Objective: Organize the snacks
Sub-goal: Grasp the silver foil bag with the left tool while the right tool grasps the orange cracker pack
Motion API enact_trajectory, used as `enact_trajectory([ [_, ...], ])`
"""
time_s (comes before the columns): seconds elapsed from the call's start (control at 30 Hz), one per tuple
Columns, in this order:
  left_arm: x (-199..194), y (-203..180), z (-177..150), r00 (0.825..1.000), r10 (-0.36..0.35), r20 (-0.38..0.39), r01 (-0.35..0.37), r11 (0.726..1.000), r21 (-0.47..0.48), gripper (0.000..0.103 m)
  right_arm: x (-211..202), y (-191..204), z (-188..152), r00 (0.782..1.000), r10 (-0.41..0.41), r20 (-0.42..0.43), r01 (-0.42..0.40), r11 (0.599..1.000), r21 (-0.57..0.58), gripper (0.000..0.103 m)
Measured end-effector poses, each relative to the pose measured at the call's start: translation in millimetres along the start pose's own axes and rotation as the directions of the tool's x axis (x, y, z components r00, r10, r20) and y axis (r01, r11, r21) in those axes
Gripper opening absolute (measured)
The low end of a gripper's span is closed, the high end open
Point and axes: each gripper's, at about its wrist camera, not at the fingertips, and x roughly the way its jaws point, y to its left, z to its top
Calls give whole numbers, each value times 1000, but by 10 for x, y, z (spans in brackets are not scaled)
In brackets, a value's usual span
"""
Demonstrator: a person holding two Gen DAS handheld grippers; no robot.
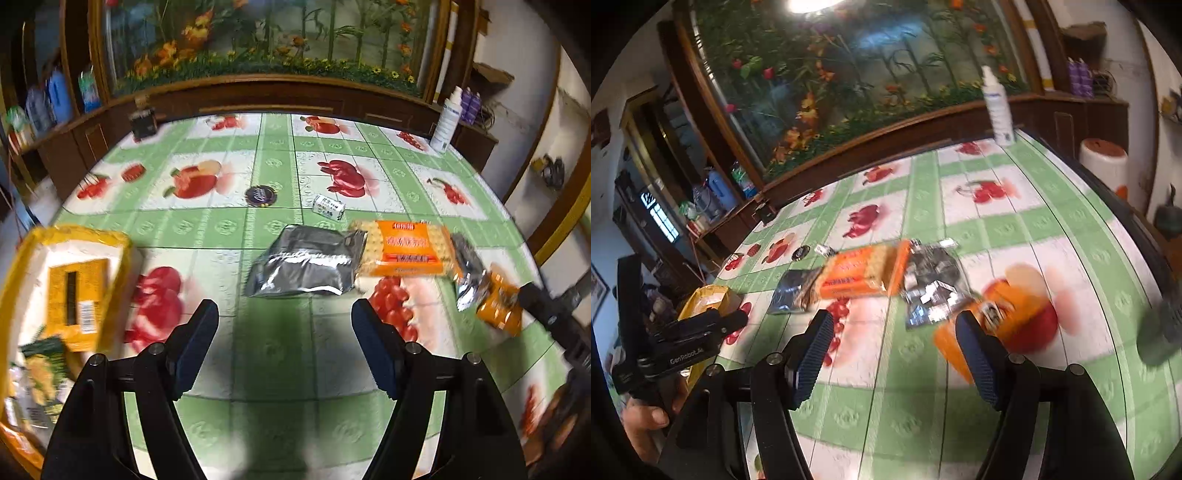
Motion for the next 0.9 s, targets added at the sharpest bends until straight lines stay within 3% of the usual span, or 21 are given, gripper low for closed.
enact_trajectory([
  [0.2, 284, 170, 195, 997, -69, -46, 59, 977, -204, 74, 468, 182, 285, 999, 30, -42, -32, 998, -56, 72],
  [0.37, 449, 169, 321, 997, -50, -56, 33, 965, -258, 74, 875, 249, 535, 996, 55, -64, -59, 996, -61, 72],
  [0.5, 549, 117, 439, 999, -7, -48, -5, 970, -244, 74, 1259, 355, 693, 988, 98, -122, -111, 988, -110, 71],
  [0.6, 650, 85, 503, 997, 0, -71, -15, 976, -216, 74, 1495, 406, 675, 971, 115, -212, -145, 980, -136, 71],
  [0.73, 782, 52, 469, 992, -4, -129, -16, 988, -154, 74, 1385, 387, 485, 950, 157, -270, -194, 974, -117, 71],
  [0.9, 659, 50, 330, 989, -13, -149, 4, 998, -60, 75, 1137, 450, 138, 926, 154, -346, -223, 960, -169, 73],
])
